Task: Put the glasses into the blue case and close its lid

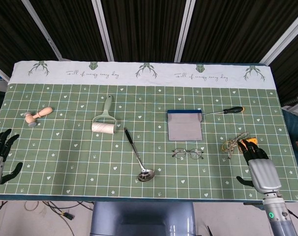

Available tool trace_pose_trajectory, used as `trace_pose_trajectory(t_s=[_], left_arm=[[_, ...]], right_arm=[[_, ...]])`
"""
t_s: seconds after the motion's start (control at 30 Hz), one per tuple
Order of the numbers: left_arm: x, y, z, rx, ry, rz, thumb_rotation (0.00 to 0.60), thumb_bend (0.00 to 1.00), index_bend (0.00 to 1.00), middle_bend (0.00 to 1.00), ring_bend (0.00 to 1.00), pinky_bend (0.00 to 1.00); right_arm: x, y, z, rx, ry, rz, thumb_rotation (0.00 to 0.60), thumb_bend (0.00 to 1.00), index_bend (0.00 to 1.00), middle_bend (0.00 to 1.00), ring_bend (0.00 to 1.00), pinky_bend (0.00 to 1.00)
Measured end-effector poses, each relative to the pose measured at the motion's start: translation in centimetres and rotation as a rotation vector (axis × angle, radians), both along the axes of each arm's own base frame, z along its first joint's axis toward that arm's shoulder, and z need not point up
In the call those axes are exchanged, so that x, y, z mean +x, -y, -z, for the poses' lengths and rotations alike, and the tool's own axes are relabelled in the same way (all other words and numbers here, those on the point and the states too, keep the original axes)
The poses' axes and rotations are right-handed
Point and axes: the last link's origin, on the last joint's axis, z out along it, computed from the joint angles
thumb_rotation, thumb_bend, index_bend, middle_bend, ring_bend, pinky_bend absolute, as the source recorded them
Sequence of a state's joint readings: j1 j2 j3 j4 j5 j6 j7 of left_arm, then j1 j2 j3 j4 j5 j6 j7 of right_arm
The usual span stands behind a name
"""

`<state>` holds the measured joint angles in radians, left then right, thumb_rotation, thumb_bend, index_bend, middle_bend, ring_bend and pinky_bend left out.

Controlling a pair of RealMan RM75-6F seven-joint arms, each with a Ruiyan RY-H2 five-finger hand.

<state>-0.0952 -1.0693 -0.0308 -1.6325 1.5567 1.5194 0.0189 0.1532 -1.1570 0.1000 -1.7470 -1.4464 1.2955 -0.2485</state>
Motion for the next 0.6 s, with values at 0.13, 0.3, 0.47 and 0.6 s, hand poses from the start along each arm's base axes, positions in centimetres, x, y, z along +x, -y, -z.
trace_pose_trajectory(t_s=[0.13, 0.3, 0.47, 0.6], left_arm=[[0.0, 0.0, 0.0, -0.002, 0.003, -0.006, 0.6, 0.32, 0.09, 0.0, 0.0, 0.0], [0.0, 0.1, 0.0, -0.004, 0.002, -0.007, 0.6, 0.32, 0.09, 0.0, 0.0, 0.0], [0.0, 0.1, 0.0, 0.001, 0.008, -0.011, 0.6, 0.32, 0.09, 0.0, 0.0, 0.0], [0.0, 0.0, -0.1, 0.003, 0.016, -0.015, 0.6, 0.32, 0.09, 0.0, 0.0, 0.0]], right_arm=[[1.5, 2.8, 0.8, 0.085, 0.05, 0.032, 0.6, 0.0, 0.11, 0.08, 0.08, 0.19], [3.4, 5.8, 1.8, 0.151, 0.125, 0.075, 0.6, 0.07, 0.17, 0.08, 0.08, 0.19], [5.5, 8.1, 4.0, 0.196, 0.163, 0.097, 0.6, 0.17, 0.2, 0.08, 0.08, 0.19], [7.0, 9.1, 6.3, 0.234, 0.19, 0.11, 0.6, 0.16, 0.26, 0.08, 0.08, 0.19]])
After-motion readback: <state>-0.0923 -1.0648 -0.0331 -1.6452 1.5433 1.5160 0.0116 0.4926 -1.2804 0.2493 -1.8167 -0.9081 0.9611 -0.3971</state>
